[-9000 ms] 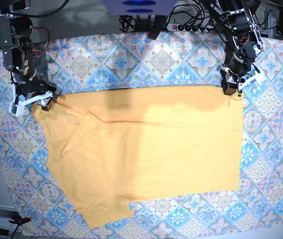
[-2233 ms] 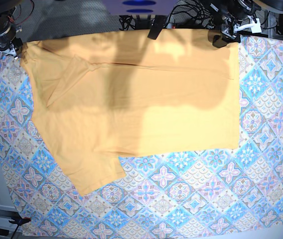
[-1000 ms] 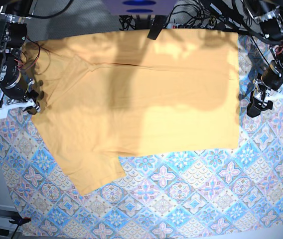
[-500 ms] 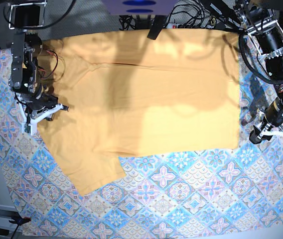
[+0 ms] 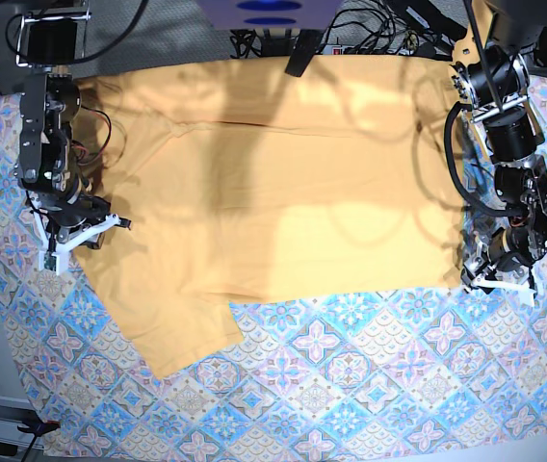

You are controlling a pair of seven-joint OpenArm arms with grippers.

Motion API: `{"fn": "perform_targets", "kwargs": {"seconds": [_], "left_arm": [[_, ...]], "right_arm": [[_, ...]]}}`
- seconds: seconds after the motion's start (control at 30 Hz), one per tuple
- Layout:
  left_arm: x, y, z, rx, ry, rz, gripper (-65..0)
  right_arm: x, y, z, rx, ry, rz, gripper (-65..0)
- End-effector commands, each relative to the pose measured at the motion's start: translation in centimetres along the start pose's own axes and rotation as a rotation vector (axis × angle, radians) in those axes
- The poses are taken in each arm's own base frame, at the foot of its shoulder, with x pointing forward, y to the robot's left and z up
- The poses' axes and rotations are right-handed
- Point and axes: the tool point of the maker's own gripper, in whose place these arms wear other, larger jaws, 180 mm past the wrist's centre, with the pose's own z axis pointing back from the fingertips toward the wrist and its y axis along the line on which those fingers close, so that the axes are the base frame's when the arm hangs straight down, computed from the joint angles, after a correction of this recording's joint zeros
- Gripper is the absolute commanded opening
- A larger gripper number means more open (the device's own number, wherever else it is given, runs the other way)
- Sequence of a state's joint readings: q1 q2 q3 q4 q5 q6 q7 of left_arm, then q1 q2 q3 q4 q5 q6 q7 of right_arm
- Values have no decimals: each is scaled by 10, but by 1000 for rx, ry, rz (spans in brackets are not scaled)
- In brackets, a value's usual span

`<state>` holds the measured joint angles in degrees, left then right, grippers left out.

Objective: Fold the T-shirt properly
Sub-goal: 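Move both grippers down along the shirt's sides and grasp the side edges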

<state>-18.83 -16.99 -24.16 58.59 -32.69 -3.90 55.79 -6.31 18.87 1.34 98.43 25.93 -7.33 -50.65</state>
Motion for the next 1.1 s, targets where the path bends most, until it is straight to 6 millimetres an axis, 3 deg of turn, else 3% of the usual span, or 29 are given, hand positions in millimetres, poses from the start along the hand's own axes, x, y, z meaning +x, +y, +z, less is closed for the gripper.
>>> {"fn": "perform_targets", "kwargs": {"seconds": [0.0, 0.53, 1.07], "left_arm": [[23, 3, 6, 15, -51, -11, -395], [-8, 28, -23, 99, -55, 1, -393], [-43, -13, -41, 41, 10, -81, -397]], "right_arm": [[15, -2, 2, -2, -44, 8, -522], [11, -3, 2, -3, -37, 8, -522], [11, -1, 3, 0, -39, 7, -522]]}}
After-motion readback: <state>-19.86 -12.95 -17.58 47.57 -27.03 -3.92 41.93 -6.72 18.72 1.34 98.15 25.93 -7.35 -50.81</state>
